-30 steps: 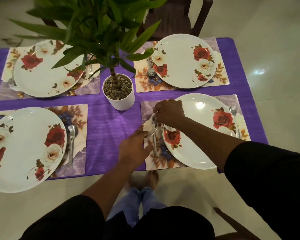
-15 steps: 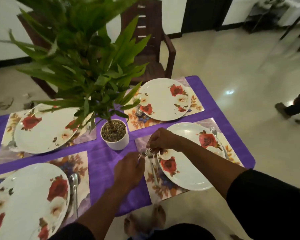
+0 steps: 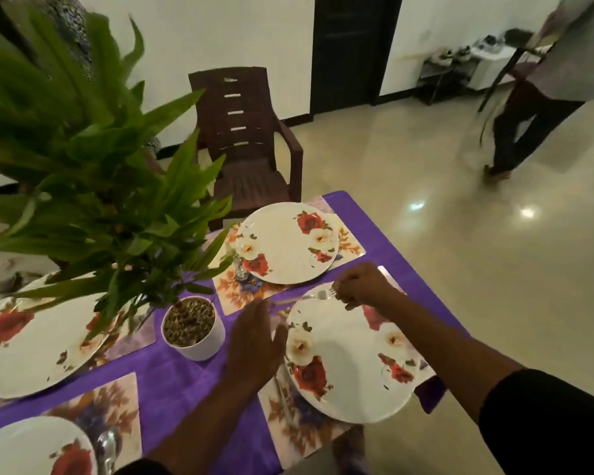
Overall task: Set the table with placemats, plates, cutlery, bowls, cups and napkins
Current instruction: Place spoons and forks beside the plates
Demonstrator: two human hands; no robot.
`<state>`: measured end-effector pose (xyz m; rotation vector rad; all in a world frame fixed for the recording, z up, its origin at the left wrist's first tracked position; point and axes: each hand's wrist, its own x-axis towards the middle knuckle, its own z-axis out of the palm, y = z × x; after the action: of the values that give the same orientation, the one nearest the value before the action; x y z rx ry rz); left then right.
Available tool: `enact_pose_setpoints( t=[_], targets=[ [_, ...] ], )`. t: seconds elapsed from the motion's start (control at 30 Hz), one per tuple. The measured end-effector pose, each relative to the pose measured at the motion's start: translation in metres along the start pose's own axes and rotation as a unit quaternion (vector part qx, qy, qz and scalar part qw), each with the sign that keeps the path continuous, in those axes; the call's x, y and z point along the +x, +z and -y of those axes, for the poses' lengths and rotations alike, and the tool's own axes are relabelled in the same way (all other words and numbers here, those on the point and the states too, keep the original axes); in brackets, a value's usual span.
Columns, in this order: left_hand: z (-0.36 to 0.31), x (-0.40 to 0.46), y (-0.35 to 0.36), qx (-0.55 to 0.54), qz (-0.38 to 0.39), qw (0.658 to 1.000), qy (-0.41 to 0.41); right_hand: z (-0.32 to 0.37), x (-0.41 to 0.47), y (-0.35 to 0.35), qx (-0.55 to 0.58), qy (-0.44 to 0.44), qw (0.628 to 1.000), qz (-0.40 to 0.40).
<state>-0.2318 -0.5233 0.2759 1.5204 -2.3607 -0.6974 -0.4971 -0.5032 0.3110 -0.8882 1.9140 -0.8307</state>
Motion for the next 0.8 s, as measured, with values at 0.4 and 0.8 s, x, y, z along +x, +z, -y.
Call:
enact_pose_setpoints(
  t=[0.4,0.8],
  targets=[
    [-0.057,0.116,0.053,0.057,0.023,0.997,-0.042,-0.022,0.126,-0.091,0.420,0.184,0.887,-0.055],
    [-0.052,0.175,0.106,0.161,0.076,0.979,-0.098,-0.028,0.248,-0.076,0.348,0.254,0.902,-0.033]
  ],
)
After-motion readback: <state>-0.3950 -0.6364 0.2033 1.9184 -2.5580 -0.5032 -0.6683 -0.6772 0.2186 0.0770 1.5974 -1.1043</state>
